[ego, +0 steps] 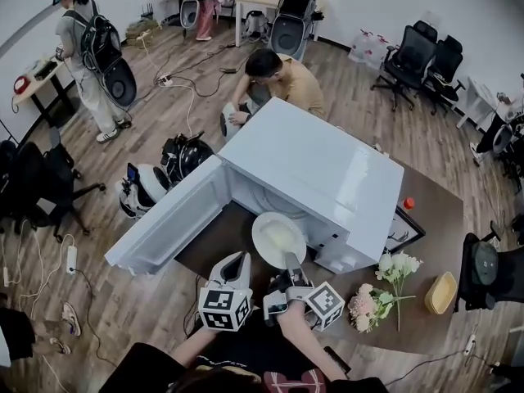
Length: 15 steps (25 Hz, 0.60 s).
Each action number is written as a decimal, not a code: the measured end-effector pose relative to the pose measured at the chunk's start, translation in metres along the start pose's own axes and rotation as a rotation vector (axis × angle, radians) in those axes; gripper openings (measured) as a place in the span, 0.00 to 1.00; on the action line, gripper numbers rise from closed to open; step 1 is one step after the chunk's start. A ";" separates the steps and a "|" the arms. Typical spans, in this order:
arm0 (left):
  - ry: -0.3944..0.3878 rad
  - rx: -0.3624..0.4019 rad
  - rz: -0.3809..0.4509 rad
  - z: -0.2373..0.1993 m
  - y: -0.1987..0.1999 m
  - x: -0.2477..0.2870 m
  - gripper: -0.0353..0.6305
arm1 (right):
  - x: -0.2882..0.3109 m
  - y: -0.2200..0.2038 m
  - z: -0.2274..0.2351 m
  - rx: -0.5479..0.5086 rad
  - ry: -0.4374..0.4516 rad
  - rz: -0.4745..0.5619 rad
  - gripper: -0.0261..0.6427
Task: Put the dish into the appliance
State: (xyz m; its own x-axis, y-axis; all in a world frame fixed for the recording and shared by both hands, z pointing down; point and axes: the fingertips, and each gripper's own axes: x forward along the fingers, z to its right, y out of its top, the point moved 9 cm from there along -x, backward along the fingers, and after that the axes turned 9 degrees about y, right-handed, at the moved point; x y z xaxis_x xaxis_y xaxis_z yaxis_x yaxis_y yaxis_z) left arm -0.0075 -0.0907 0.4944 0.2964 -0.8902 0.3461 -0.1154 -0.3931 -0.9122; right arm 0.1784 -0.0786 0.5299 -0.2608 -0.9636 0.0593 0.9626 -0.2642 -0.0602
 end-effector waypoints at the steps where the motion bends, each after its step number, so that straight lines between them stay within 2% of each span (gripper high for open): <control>1: -0.001 0.003 -0.003 -0.002 0.002 0.003 0.07 | 0.004 0.001 0.000 0.002 -0.007 0.012 0.14; 15: -0.086 0.056 -0.058 -0.027 0.020 0.037 0.07 | 0.056 -0.004 0.012 0.022 -0.102 0.153 0.14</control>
State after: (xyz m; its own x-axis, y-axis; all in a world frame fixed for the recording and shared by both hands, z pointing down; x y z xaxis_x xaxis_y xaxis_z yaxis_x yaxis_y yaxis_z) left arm -0.0248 -0.1377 0.4949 0.3819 -0.8420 0.3809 -0.0429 -0.4279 -0.9028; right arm 0.1611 -0.1309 0.5456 -0.1037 -0.9829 0.1520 0.9921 -0.1131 -0.0542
